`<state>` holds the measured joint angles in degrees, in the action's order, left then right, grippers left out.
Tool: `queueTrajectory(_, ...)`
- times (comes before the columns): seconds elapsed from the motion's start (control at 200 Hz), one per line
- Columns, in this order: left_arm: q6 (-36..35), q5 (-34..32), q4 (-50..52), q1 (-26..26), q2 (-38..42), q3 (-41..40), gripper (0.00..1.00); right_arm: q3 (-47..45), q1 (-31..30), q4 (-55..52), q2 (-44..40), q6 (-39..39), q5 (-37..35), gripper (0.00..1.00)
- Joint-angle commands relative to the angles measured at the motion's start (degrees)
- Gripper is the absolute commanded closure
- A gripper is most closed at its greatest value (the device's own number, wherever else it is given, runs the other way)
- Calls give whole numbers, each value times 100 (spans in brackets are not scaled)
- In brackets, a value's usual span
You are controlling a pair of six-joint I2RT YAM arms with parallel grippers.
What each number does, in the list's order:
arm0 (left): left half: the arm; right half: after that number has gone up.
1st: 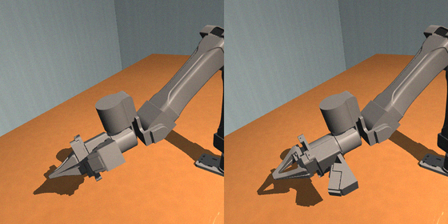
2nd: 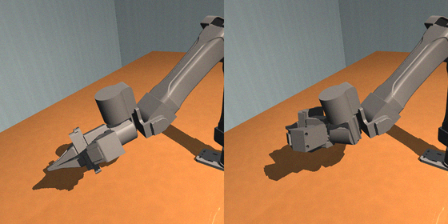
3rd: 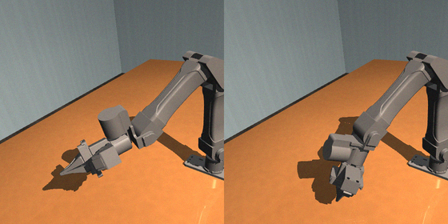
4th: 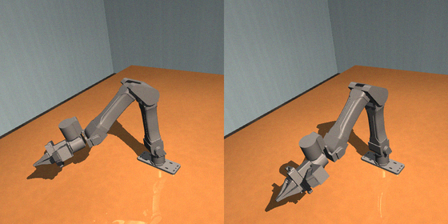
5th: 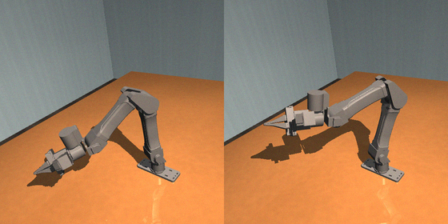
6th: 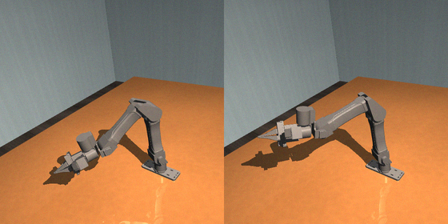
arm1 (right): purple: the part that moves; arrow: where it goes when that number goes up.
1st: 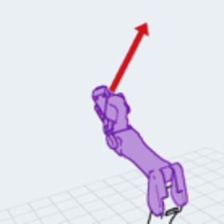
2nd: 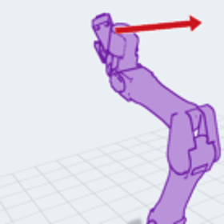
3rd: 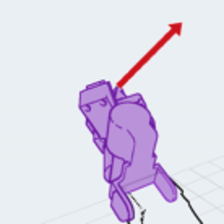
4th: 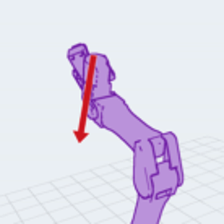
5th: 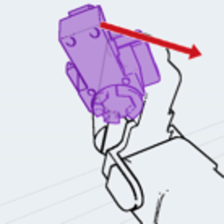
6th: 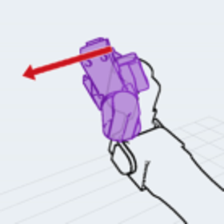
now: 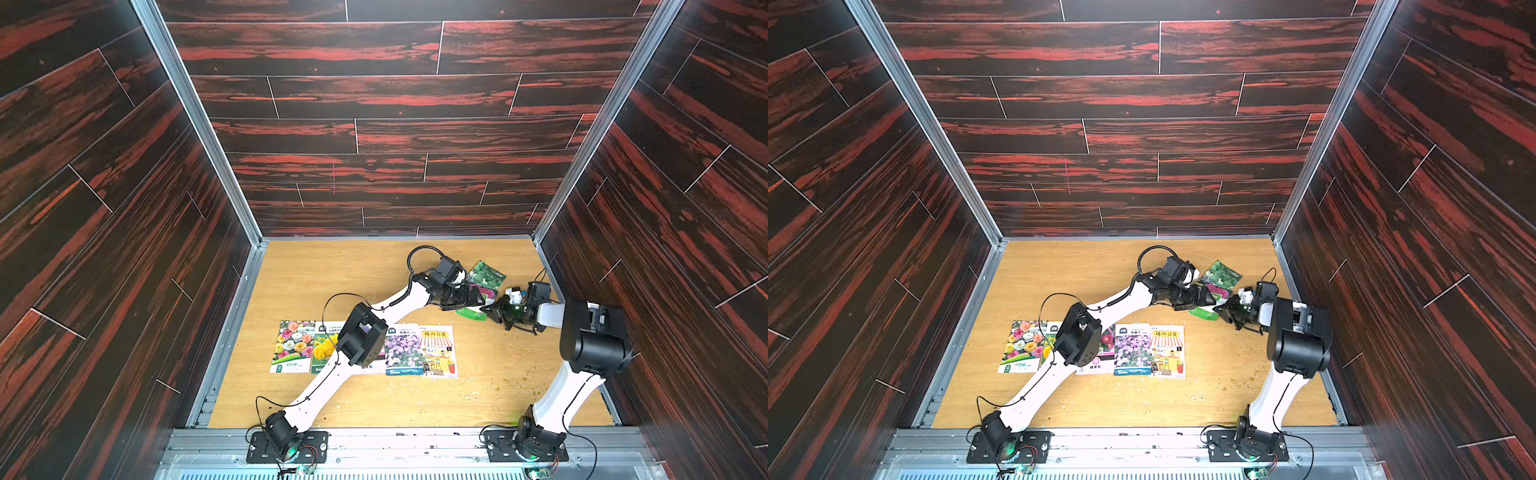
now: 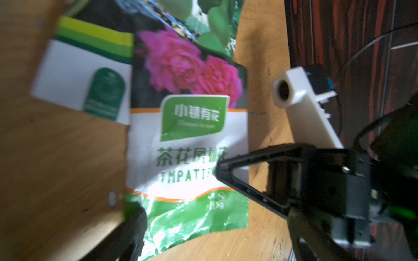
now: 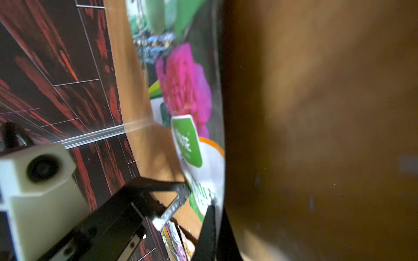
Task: Arrange the seed packets in a row
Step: Pick up the seed packet from the center of the board, then place the seed packet at the center of the board.
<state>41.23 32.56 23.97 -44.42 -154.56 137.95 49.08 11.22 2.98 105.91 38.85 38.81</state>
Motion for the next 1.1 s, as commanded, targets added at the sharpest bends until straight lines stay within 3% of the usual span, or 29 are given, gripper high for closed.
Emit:
queueTrajectory(0.0, -434, -59, 692, 121, 639, -585, 2, -337, -28, 59, -697, 42, 113, 100)
queueTrajectory(0.1, -649, 157, 175, 264, 1238, -1617, 1, -793, -105, 223, -1376, 168, 286, 100)
queueTrajectory(0.24, -404, 1162, -1078, 520, 1814, -2792, 1, -1256, -352, 165, -2117, 162, 495, 100)
queueTrajectory(0.436, 940, 2445, -3498, 568, 2256, -3843, 4, -1549, -432, -182, -2678, -49, 625, 100)
queueTrajectory(0.581, 2196, 2855, -5281, 506, 2308, -4204, 14, -1542, -434, -229, -2831, -73, 758, 100)
queueTrajectory(0.817, 2410, 2836, -5423, 514, 2288, -4140, 39, -1445, -430, -347, -2970, -105, 857, 100)
queueTrajectory(0.902, 2469, 2780, -5432, 537, 2295, -4118, 60, -1445, -437, -436, -3009, -170, 802, 100)
queueTrajectory(1.092, 2387, 2677, -5195, 628, 2338, -4087, 58, -1411, -435, -573, -3087, -232, 710, 100)
